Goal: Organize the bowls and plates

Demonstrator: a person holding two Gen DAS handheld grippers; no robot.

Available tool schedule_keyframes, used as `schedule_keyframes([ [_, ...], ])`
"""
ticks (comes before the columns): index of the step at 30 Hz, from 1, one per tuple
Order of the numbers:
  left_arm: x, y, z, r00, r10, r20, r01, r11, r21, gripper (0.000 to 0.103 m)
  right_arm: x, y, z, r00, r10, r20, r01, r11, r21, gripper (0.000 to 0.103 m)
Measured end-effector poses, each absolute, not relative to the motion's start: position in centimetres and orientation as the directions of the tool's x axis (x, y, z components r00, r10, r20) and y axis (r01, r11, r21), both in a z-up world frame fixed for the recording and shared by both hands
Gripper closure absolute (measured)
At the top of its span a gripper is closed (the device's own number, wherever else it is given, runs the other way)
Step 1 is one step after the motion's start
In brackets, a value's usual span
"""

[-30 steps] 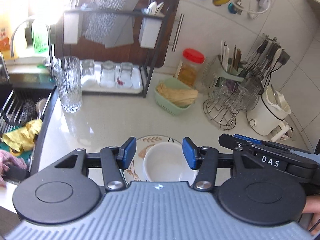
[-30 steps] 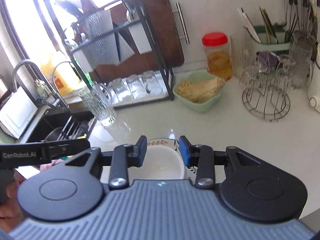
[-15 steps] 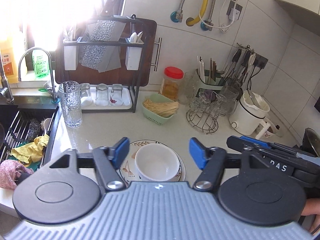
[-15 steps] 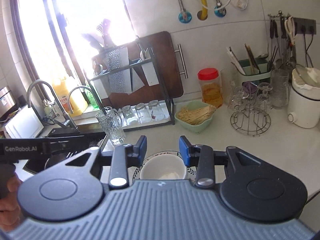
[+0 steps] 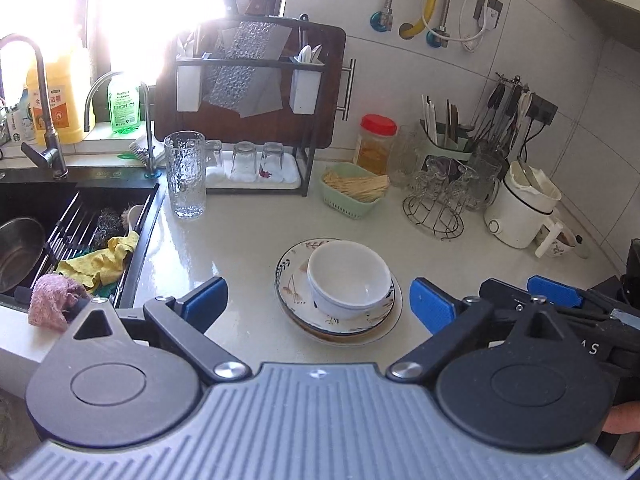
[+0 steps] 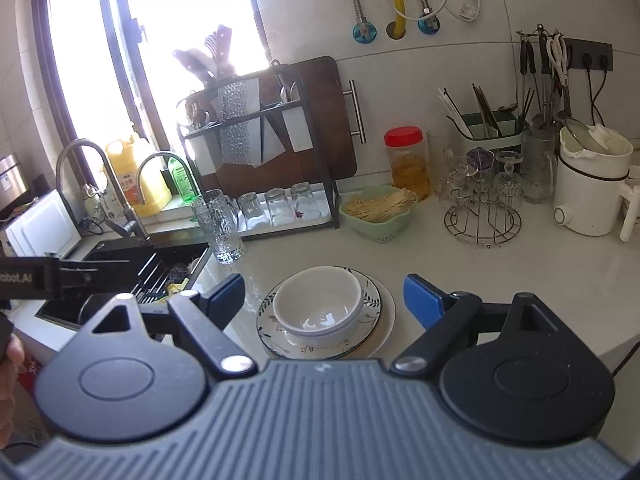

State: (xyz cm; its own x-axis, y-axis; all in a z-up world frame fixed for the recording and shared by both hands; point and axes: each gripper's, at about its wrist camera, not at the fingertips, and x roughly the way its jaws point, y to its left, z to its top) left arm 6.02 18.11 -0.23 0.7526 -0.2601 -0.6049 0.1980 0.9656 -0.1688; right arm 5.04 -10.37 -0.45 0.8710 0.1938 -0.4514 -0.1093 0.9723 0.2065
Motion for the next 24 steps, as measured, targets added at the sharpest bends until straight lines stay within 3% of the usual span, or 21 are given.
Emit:
schedule_keyframes([
  [24, 6.9, 15.5, -2.5, 0.732, -0.267, -0.627, 0.252, 0.961, -0.114, 0.003, 2.4, -11.6, -2.1, 0.888, 0.131, -0.442, -0.047, 0.980, 0.195, 0.015],
])
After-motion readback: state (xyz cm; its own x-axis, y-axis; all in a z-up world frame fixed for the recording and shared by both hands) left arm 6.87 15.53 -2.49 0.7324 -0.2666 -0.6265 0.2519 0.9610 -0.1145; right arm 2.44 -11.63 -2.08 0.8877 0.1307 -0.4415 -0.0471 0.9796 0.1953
